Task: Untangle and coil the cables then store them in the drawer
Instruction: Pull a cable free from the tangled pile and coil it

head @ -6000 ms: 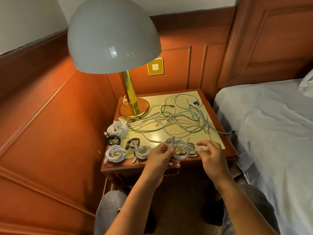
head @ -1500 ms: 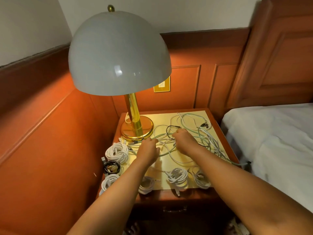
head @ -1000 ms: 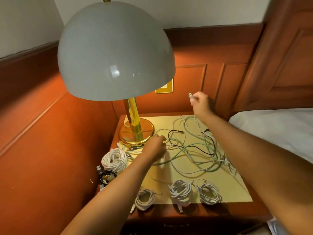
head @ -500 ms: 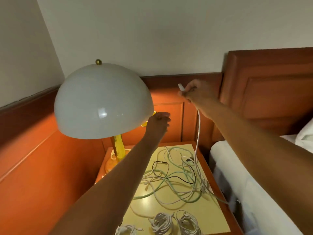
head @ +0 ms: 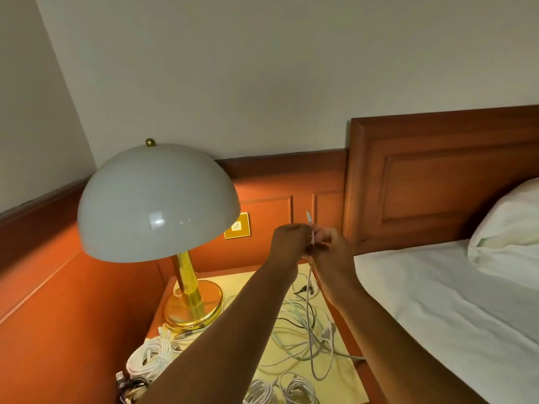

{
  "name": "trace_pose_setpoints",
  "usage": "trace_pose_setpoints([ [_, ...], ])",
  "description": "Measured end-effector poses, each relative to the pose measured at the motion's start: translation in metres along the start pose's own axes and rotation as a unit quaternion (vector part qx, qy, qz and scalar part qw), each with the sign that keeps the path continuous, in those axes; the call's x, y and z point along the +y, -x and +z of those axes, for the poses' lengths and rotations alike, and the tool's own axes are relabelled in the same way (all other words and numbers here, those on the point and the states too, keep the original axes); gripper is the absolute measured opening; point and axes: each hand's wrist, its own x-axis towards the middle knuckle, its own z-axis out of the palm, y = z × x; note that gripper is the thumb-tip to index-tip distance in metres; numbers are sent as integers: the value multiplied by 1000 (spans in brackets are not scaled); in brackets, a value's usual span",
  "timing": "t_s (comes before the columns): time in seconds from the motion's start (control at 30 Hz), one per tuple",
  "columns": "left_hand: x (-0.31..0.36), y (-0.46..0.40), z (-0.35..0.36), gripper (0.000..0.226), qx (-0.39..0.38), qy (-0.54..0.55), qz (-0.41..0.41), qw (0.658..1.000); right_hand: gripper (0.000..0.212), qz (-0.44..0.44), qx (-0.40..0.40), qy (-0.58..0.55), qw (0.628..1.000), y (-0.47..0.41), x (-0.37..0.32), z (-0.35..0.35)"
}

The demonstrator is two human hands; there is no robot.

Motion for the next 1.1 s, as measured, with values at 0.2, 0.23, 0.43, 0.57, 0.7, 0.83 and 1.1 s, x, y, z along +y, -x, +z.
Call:
trace_pose_setpoints([
  [0.2,11,2,1,22,3,123,-53,991,19,32,-159,-34,986,32,35,-44],
  [0.23,16,1,-2,23,-1,147,-64,987,24,60,-197,-14,978,33,42,-53],
  [0.43,16,10,-4,28,-79,99,-69,990,46,128,-235,176,947,-11,65,-64],
  [0.57,6,9,-23,40,-116,73,-41,990,26,117,-244,182,945,-58,46,-56],
  [0.7,0,3,-37,44,-143,65,-45,986,15,28,-234,321,917,-90,7,-46],
  [0.83,-4,-5,-38,44,-158,36,-27,986,43,-135,-170,553,805,-114,-23,-26],
  [1.1,2,-30,-44,25,-115,-137,47,983,15,-251,-174,499,811,-123,-70,1],
])
